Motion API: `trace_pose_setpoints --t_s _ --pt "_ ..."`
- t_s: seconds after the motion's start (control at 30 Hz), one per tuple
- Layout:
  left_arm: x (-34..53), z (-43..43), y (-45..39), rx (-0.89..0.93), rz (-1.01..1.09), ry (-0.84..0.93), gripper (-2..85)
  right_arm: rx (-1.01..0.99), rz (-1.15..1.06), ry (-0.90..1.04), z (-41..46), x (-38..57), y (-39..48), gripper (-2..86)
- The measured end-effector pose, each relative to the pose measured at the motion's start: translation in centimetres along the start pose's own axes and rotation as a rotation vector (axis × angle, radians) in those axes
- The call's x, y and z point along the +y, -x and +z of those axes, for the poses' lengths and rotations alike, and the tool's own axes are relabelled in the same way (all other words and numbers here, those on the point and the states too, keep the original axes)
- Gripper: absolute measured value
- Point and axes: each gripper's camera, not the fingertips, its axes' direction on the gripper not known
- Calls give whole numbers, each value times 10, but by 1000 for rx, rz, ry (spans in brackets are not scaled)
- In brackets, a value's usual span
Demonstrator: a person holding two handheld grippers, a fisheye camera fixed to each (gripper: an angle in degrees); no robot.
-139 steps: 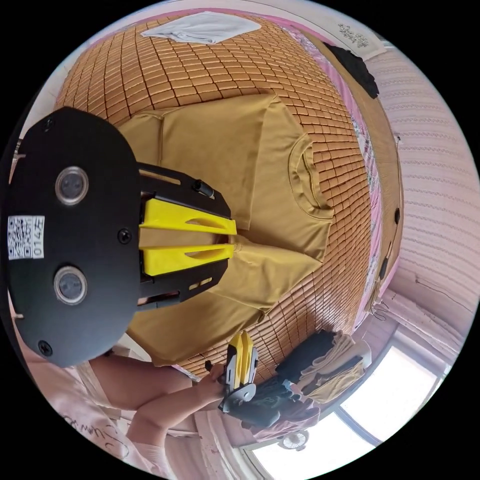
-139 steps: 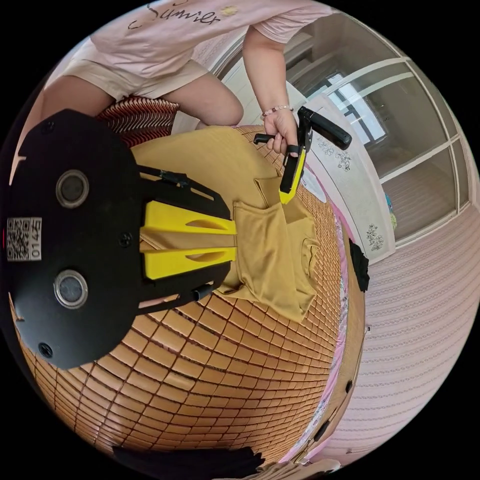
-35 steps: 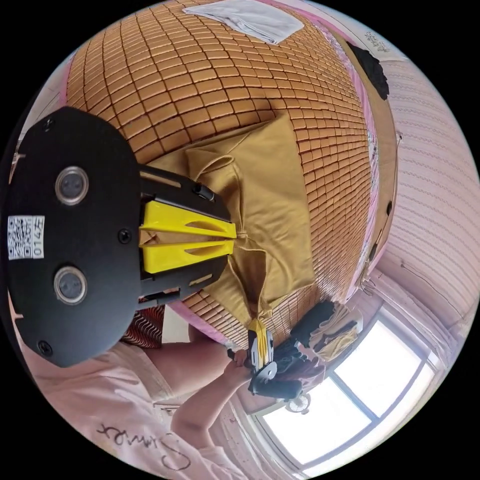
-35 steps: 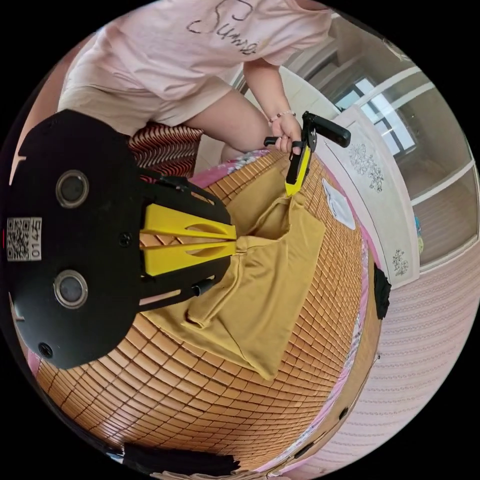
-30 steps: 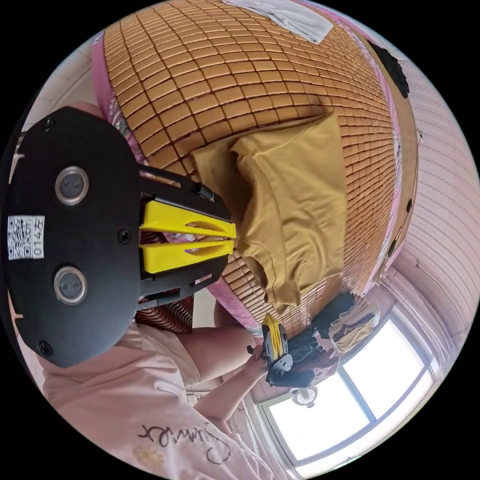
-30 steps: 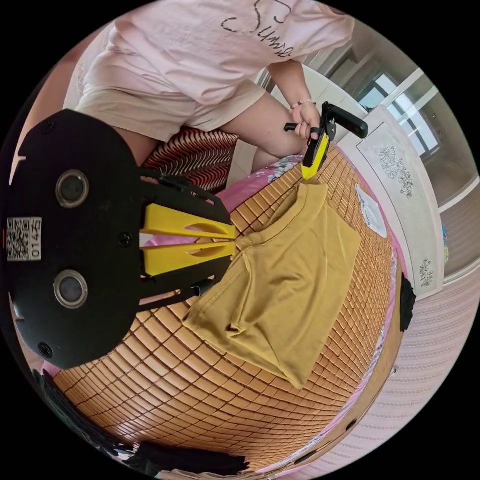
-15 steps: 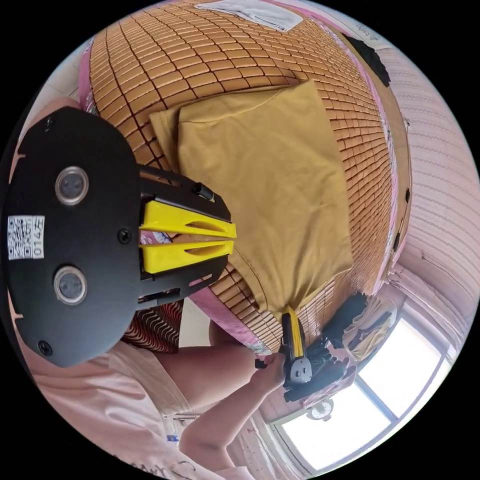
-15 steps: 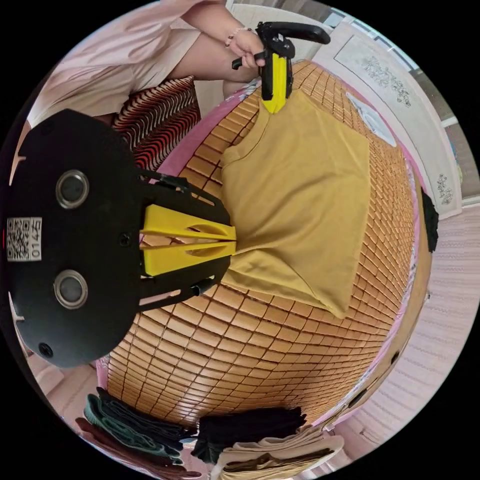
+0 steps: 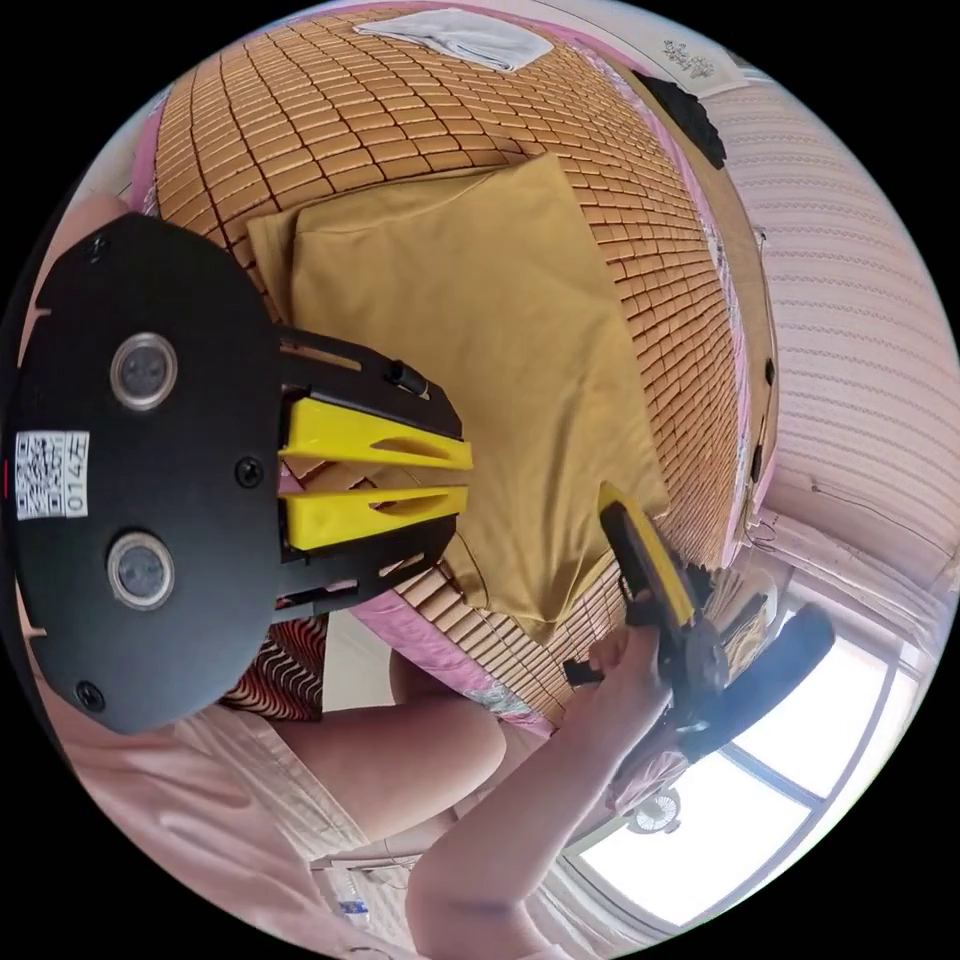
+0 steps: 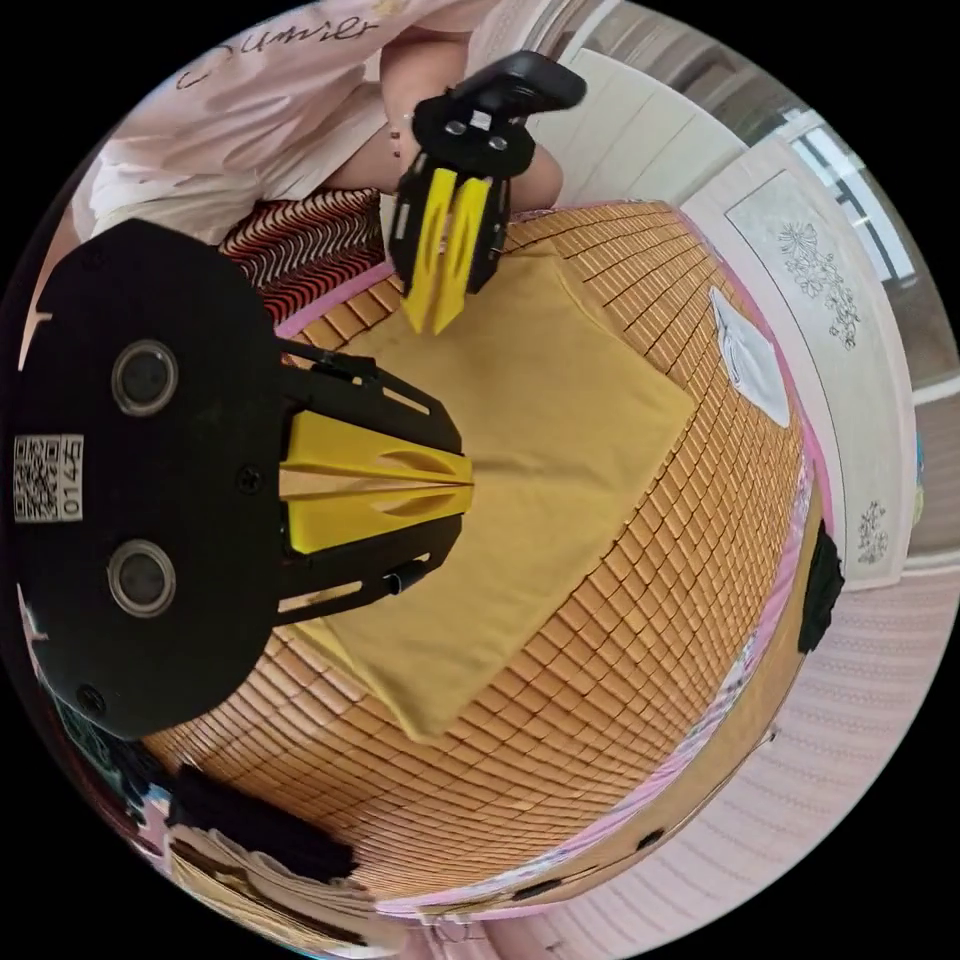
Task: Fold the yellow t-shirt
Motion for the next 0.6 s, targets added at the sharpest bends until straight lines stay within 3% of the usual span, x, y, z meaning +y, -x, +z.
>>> trace_pose_setpoints --t_s 0.13,0.2,0.3,0.37,0.43,0.47,0.6 --pt "4 15 -15 -17 35 -19 1 120 -96 90 32 -65 5 -3" --pt "11 39 -20 -1 51 86 -6 119 -136 199 64 -81 0 -3" --pt "22 42 -23 22 78 30 -9 75 -124 290 67 -97 -13 -4" --pt "25 43 -25 34 98 34 -9 160 -119 231 58 -106 -19 -4" --pt "27 45 -28 31 102 41 -9 132 -86 213 63 -114 -32 -4" --pt "30 46 -32 15 116 32 -9 101 -74 326 89 -115 -41 -4" --pt "41 43 -38 4 102 -34 -4 49 -26 235 79 -94 -58 -1"
